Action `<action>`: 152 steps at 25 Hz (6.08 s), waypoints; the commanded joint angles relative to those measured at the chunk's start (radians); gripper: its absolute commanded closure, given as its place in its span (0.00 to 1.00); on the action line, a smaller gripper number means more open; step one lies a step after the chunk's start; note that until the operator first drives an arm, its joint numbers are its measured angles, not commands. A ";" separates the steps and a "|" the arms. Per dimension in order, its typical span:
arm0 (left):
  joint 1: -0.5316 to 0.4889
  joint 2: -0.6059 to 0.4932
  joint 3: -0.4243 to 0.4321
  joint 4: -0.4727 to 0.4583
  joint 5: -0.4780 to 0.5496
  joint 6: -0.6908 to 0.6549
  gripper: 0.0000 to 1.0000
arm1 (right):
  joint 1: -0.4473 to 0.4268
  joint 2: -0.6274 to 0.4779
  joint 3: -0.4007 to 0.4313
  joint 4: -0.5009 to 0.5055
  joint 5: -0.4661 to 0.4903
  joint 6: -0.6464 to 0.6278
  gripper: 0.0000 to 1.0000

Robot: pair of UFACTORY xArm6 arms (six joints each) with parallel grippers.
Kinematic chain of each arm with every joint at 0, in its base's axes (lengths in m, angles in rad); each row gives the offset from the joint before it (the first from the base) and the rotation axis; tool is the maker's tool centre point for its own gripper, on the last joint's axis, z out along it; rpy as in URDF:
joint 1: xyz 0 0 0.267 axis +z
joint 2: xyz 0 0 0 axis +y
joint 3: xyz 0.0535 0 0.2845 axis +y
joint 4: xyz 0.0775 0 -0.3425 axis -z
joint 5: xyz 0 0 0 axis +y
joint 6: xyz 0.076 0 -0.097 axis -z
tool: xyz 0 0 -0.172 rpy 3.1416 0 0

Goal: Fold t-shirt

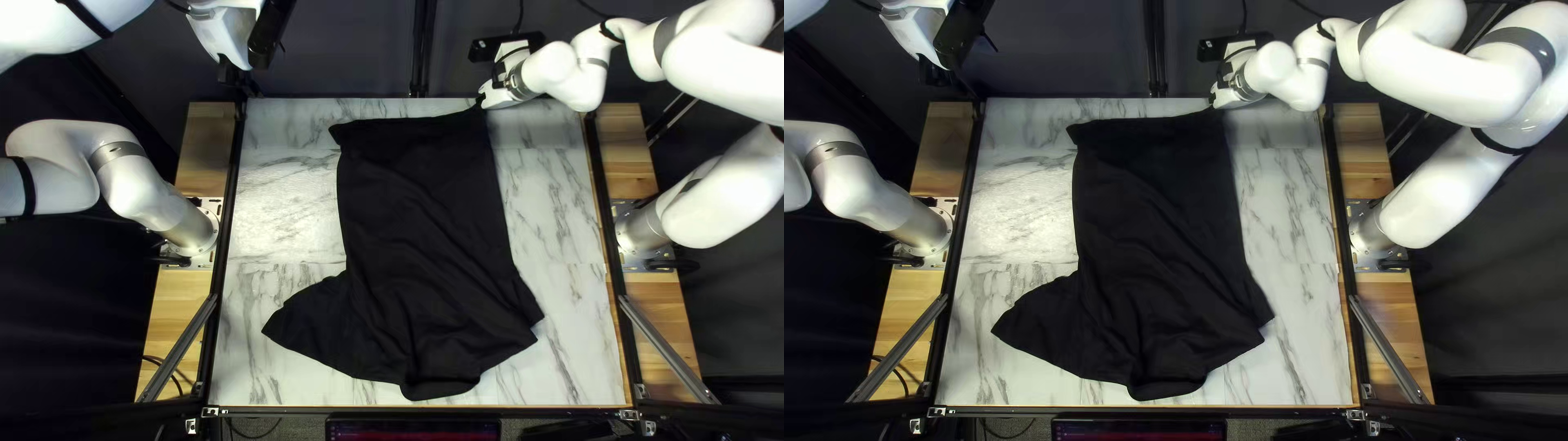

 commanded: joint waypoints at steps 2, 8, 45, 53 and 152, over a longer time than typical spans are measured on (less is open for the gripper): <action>0.000 0.000 0.000 0.000 0.000 0.000 0.00 | -0.007 -0.019 0.005 -0.014 0.014 0.032 1.00; 0.000 0.000 0.000 0.000 0.000 0.000 0.00 | -0.005 -0.032 0.001 -0.006 0.044 0.039 1.00; 0.000 0.000 0.000 0.000 0.000 0.000 0.00 | 0.680 -0.472 0.232 0.412 0.582 0.164 0.00; 0.000 0.000 0.000 0.000 0.000 0.000 0.00 | 0.941 -0.420 0.176 0.574 0.736 0.336 0.00; 0.000 0.000 0.000 0.000 0.000 0.000 0.00 | 1.394 -0.476 0.454 1.201 0.376 -0.567 0.00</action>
